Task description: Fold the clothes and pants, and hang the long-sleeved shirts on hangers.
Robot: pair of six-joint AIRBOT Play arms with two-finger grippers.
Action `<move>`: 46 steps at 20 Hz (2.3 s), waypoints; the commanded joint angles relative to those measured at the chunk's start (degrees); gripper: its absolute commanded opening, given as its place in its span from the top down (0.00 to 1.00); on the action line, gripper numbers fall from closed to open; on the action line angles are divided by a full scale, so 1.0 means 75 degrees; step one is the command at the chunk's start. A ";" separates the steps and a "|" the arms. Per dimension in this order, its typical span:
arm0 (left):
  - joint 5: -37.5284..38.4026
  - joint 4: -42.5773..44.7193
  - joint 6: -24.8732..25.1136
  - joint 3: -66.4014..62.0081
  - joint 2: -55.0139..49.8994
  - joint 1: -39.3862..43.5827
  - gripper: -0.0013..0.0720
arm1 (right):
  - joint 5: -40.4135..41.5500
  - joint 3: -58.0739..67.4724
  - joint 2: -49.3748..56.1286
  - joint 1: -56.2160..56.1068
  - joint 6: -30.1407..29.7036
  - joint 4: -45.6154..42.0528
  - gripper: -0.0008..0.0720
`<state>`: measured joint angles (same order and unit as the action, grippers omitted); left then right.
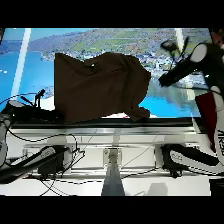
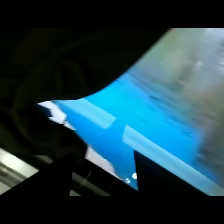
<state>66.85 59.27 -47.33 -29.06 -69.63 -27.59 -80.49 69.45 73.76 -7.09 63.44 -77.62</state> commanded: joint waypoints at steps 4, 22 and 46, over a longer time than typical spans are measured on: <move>0.0015 -0.0201 0.0032 -0.0006 -0.0006 0.0055 0.97 | 0.1125 -0.0959 0.0017 -0.1670 -0.0061 0.0938 0.37; -0.0032 -0.0201 0.0032 -0.0006 -0.0006 0.0055 0.97 | 0.1883 -0.0941 0.1638 -0.2387 0.3888 -0.1501 0.26; -0.0125 -0.0201 0.0032 -0.0003 -0.0006 0.0055 0.97 | 0.1664 0.0096 0.1888 -0.2672 0.4943 -0.2873 0.38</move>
<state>66.39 57.71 -47.09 -29.04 -69.67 -27.18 -68.97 69.21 86.83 -27.00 98.06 -100.84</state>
